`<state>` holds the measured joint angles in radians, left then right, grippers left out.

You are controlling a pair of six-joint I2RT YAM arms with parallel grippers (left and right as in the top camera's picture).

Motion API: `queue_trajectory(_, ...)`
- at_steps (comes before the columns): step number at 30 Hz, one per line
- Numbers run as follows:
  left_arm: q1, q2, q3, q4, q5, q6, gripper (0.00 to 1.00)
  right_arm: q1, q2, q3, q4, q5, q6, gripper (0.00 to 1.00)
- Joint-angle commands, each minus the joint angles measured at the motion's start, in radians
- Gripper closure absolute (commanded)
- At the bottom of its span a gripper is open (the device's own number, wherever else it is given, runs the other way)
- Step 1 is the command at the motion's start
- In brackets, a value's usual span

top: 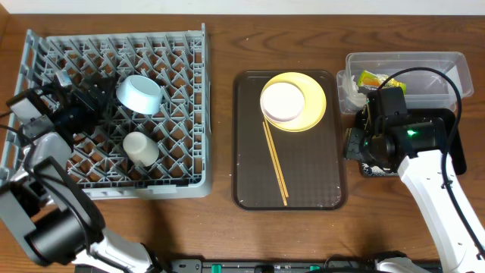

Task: Sort waste into correct bins and load items into the dishwasher rack
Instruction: 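Lower the light-blue bowl into the rack slots and release it, then move left gripper to the pink bowl on the yellow plate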

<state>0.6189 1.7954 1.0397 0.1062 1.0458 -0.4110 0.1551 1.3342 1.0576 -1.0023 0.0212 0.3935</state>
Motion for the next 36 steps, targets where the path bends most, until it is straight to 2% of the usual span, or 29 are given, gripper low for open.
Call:
queue_trajectory(1,0.010,-0.105,-0.004,-0.051,-0.091,0.037,0.05,-0.006,-0.012,0.008,0.000,0.000,-0.009,0.40)
queue_trajectory(8,-0.067,-0.272,-0.004,-0.339,-0.272,0.113,0.04,-0.006,-0.012,0.008,0.000,0.000,-0.009,0.23)
queue_trajectory(12,-0.189,-0.346,-0.004,-0.477,-0.437,0.146,0.04,-0.006,-0.012,0.008,0.000,0.000,-0.009,0.23)
queue_trajectory(16,-0.397,-0.414,-0.003,-0.561,-0.624,0.187,0.04,-0.014,-0.012,0.008,0.007,0.031,0.027,0.24)
queue_trajectory(20,-0.627,-0.444,-0.003,-0.577,-0.773,0.204,0.04,-0.046,-0.012,0.008,0.008,0.042,0.032,0.23)
queue_trajectory(24,-0.843,-0.442,-0.004,-0.576,-0.805,0.344,0.04,-0.096,-0.013,0.008,-0.013,0.066,0.032,0.23)
queue_trajectory(29,-0.978,-0.441,-0.004,-0.517,-0.804,0.354,0.04,-0.185,-0.014,0.008,-0.035,0.066,0.027,0.21)
queue_trajectory(33,-1.048,-0.424,0.014,-0.474,-0.853,0.353,0.05,-0.250,-0.014,0.008,-0.037,0.064,0.024,0.07)
queue_trajectory(36,-1.099,-0.377,0.083,-0.491,-0.954,0.356,0.05,-0.270,-0.014,0.008,-0.039,0.046,0.013,0.05)
